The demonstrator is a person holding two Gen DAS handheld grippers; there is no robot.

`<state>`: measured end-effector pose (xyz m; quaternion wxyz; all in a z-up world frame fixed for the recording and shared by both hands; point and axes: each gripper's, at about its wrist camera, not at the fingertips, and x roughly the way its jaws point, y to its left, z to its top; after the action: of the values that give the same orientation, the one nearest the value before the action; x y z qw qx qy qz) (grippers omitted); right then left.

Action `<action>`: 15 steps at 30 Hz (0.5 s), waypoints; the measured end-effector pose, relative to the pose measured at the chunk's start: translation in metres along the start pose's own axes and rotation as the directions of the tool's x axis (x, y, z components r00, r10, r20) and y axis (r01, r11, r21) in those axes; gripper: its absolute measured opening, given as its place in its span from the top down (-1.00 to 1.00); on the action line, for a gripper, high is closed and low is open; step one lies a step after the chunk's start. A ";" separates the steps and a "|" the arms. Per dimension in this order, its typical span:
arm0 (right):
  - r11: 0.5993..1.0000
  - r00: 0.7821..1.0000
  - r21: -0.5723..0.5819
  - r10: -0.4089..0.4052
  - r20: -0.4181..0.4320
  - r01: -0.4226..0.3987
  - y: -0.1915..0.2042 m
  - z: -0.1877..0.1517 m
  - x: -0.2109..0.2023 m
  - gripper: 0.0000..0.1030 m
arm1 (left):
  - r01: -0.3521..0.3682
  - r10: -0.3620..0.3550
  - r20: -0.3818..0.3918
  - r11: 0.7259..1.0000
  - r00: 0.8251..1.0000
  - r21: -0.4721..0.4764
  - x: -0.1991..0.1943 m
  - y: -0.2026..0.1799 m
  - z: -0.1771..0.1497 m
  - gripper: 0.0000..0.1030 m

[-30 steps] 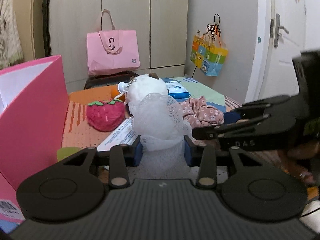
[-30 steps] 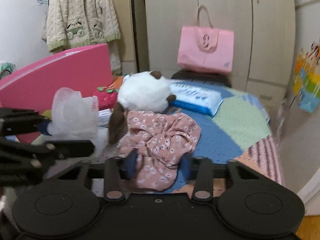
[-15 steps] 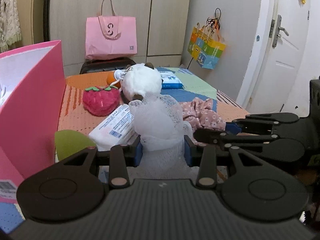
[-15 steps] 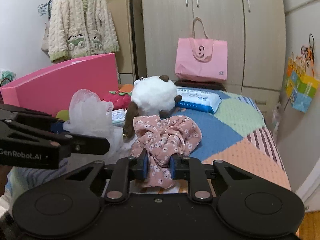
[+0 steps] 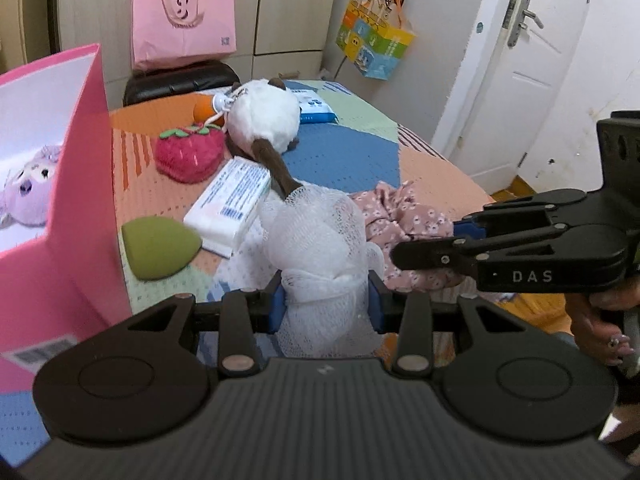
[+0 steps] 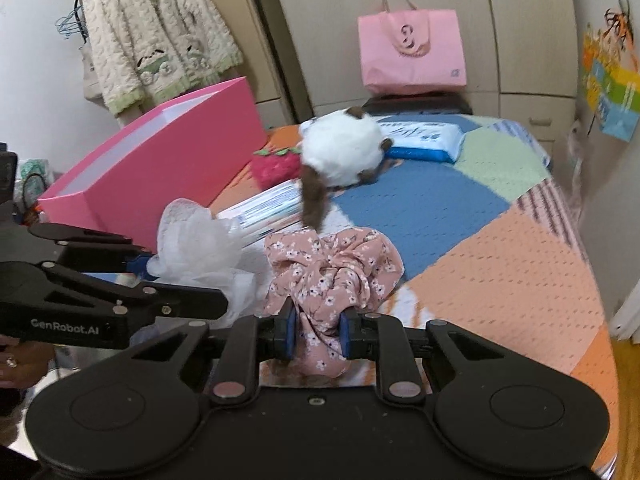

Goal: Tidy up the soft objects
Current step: 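Carry the bath puff and scrunchie together over the pink box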

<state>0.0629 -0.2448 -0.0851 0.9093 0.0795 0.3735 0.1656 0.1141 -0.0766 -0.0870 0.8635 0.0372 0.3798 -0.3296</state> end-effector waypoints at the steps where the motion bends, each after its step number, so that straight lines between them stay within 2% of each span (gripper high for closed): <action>1: 1.000 1.000 -0.002 0.017 -0.008 -0.017 0.004 0.000 -0.001 0.54 | 0.009 -0.009 -0.011 1.000 1.000 -0.009 -0.002 0.002 -0.002 0.25; 6: 0.997 0.995 -0.021 0.077 -0.056 -0.078 0.024 0.004 -0.002 0.54 | 0.031 -0.034 -0.053 0.998 0.998 -0.048 -0.013 0.013 -0.008 0.25; 15: 0.981 0.976 -0.068 0.173 -0.133 -0.183 0.063 0.018 -0.006 0.54 | 0.025 -0.033 -0.075 0.994 0.997 -0.102 -0.050 0.030 -0.024 0.25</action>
<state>0.0565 -0.1885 -0.0514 0.8677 0.0655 0.4149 0.2658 0.0920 -0.0187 -0.0753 0.8443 0.0005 0.4293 -0.3208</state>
